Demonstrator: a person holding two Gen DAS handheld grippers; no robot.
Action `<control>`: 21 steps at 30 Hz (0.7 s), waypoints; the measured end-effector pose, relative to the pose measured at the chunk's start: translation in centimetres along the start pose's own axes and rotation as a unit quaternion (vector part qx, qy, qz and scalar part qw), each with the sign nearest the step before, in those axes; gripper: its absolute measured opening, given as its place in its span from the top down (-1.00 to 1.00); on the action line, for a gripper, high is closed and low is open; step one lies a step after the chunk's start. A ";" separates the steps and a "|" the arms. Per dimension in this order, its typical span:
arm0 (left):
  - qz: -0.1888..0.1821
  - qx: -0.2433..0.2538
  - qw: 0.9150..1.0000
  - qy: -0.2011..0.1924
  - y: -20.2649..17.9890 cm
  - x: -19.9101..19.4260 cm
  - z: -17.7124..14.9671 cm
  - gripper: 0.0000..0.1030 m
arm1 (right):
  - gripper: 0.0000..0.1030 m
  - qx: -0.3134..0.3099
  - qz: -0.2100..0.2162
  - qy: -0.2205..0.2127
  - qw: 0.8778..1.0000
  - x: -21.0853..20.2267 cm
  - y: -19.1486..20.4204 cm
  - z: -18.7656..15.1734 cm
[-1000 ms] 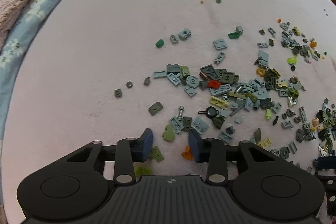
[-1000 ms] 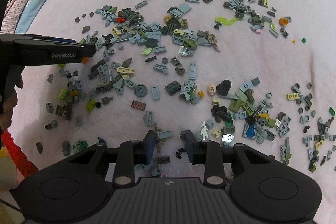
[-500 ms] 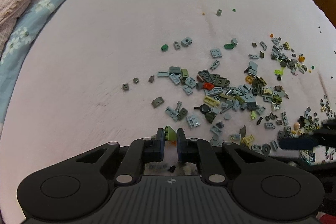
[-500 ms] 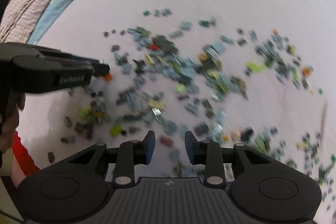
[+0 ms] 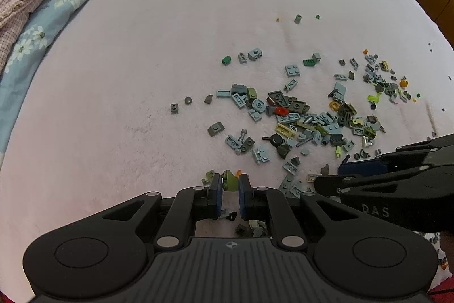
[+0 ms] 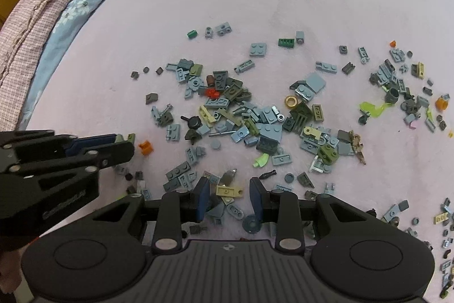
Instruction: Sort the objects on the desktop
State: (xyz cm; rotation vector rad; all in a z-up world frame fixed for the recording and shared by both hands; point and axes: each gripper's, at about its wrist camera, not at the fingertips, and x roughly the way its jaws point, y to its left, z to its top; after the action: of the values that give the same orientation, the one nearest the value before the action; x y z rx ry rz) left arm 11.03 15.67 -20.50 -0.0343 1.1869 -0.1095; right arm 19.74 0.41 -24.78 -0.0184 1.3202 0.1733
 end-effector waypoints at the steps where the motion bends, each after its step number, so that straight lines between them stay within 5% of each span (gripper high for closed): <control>1: 0.000 -0.001 1.000 0.000 0.1 0.0 0.0 0.74 | 0.46 0.001 -0.001 0.001 1.000 0.2 0.1 -0.1; 10: -0.009 0.000 1.000 -0.008 0.3 -0.9 0.3 0.74 | 0.57 -0.018 -0.001 -0.017 1.000 -1.3 1.4 -0.6; 21: -0.047 0.015 0.998 -0.039 -1.5 -5.1 1.2 0.74 | 0.57 -0.019 -0.023 -0.049 0.998 -8.8 2.0 -2.3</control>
State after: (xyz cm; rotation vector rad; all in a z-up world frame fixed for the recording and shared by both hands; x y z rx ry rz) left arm 10.16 14.67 -15.18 -0.0673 1.1049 -0.2078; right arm 15.16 1.08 -16.68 -0.0718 1.2173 0.1597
